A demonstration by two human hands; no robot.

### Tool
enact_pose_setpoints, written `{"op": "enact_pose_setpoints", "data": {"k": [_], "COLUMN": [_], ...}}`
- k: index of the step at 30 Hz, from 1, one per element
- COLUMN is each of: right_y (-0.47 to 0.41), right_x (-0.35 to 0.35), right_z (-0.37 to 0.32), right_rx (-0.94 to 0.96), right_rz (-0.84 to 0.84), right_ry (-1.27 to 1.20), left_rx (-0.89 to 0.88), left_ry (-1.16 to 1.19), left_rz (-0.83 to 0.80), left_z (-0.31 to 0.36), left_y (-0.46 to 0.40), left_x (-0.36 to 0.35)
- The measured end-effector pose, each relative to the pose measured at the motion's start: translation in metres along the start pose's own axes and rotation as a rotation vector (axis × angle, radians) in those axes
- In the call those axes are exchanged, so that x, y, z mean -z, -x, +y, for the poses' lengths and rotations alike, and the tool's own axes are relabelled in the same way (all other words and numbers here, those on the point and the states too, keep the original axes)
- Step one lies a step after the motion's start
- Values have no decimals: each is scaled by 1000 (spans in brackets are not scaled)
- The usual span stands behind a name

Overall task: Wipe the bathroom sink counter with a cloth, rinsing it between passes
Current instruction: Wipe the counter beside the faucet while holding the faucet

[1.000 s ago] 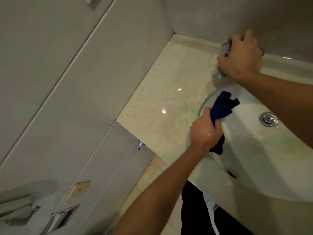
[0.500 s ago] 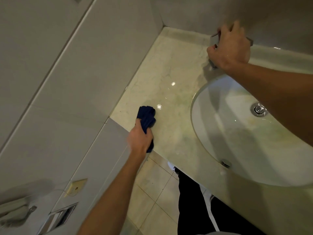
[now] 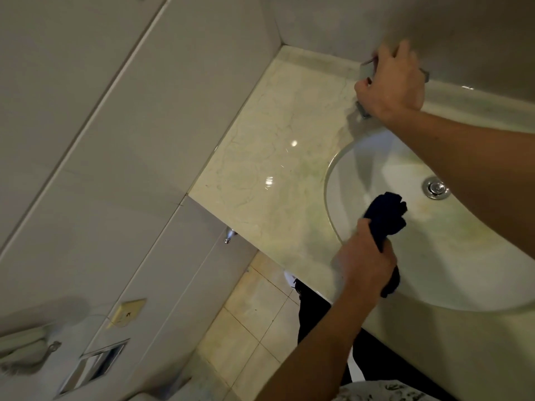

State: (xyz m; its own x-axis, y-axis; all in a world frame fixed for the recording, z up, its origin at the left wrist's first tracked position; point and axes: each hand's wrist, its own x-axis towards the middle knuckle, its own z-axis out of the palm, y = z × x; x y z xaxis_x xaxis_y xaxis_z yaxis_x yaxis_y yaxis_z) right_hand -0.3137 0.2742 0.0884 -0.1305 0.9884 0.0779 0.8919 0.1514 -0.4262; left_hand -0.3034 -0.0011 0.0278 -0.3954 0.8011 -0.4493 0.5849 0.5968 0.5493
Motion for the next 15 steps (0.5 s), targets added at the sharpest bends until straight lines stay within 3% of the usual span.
{"op": "enact_pose_setpoints", "data": {"k": [6,11,15], "right_y": [0,-1,-3], "right_x": [0,0,-4], "right_z": [0,0,0], "right_rx": [3,-17,-21], "right_rz": [1,0,-3], "right_ry": [-10,-14,13], "left_rx": [-101,-152,-271], "left_ry": [158,9,-160], "left_rz": [161,337,364], "left_z": [-23,-63,-67], "left_y": [-41,-107,-196], "left_x": [76,174,232]}}
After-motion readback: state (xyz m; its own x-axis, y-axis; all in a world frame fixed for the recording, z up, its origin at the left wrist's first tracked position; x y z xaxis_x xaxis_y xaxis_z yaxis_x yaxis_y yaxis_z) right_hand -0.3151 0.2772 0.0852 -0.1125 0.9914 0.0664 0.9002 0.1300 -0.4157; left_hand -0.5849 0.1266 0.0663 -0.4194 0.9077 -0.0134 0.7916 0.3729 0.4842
